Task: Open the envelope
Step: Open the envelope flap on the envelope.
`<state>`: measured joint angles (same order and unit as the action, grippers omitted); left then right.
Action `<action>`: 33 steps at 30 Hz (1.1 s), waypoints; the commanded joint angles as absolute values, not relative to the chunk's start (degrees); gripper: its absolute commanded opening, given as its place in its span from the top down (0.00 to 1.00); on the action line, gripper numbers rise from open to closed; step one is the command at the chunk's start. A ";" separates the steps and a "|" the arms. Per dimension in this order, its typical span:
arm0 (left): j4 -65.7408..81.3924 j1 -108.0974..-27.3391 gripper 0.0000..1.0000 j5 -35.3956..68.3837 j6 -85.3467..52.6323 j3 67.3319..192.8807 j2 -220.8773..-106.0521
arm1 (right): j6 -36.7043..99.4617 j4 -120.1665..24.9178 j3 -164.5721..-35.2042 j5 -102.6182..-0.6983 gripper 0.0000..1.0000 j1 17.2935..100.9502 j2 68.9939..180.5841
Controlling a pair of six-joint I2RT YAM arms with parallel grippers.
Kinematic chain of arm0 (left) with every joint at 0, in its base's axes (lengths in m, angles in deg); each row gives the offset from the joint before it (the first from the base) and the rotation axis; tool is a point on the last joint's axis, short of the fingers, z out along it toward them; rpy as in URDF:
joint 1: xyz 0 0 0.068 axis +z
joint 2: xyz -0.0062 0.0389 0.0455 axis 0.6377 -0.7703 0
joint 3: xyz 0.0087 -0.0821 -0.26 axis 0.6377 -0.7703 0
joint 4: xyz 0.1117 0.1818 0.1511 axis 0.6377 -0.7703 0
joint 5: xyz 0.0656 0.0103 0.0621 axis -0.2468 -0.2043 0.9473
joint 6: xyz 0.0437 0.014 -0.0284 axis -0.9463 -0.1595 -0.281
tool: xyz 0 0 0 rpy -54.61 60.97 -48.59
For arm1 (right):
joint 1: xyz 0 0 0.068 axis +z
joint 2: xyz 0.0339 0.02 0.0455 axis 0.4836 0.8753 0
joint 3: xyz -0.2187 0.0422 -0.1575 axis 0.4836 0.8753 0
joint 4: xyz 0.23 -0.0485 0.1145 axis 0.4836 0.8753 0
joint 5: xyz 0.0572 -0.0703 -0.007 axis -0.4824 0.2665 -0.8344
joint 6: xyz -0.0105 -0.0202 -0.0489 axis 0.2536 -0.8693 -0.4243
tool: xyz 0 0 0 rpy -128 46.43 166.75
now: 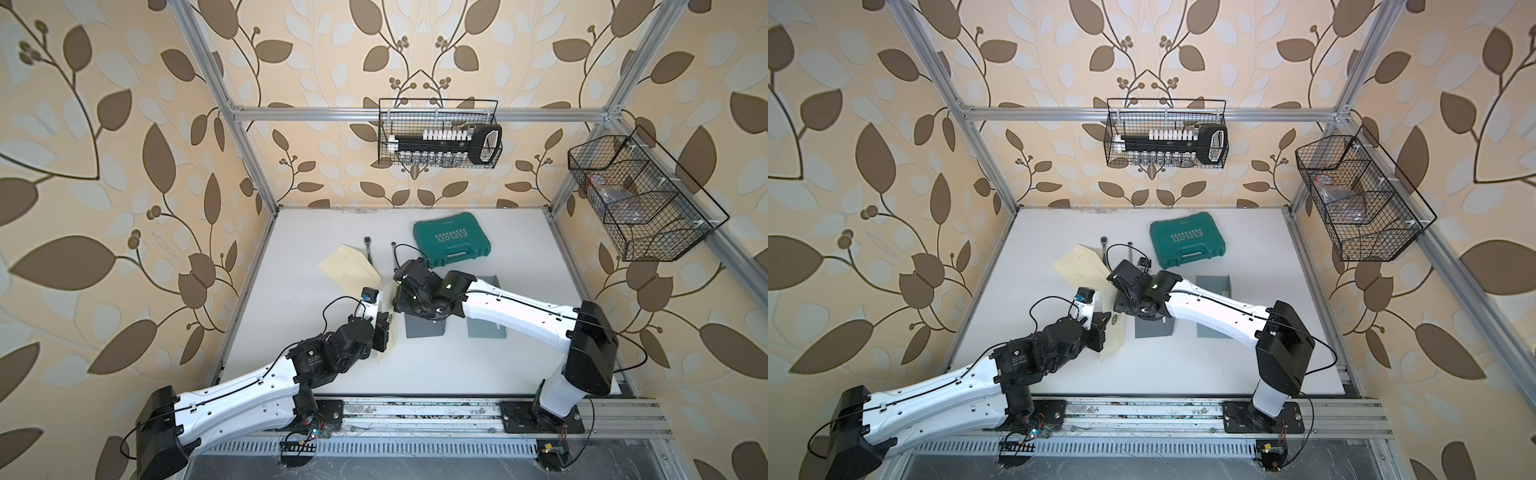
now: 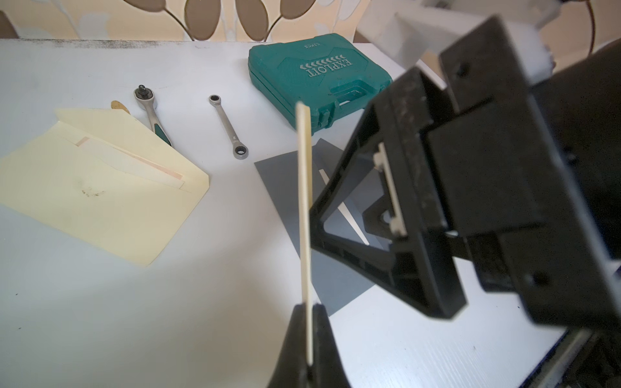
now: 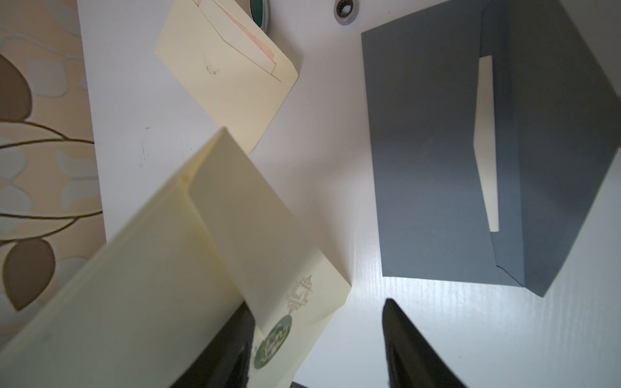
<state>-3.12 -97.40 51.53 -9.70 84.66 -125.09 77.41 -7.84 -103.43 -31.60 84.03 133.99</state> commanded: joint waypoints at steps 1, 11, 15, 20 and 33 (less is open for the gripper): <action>-3.13 -97.62 1.00 49.31 -11.47 86.49 -125.03 | 76.93 -8.13 -103.42 -31.96 0.40 84.20 133.48; -3.57 -97.62 1.00 49.20 -11.27 86.50 -124.38 | 77.10 -6.30 -104.65 -31.98 0.42 84.20 134.59; -3.70 -97.62 1.00 49.21 -11.30 86.53 -124.24 | 77.93 -5.72 -104.85 -32.28 0.44 84.21 135.07; -4.01 -97.63 1.00 49.16 -11.25 86.41 -123.94 | 78.22 -5.56 -104.87 -32.35 0.46 84.20 135.46; -4.09 -97.63 1.00 49.03 -11.19 86.35 -123.24 | 77.02 -6.88 -105.93 -35.44 0.51 84.81 136.91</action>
<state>-4.50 -97.40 50.20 -10.05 84.68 -124.11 77.61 -7.45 -104.13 -34.38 84.14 135.12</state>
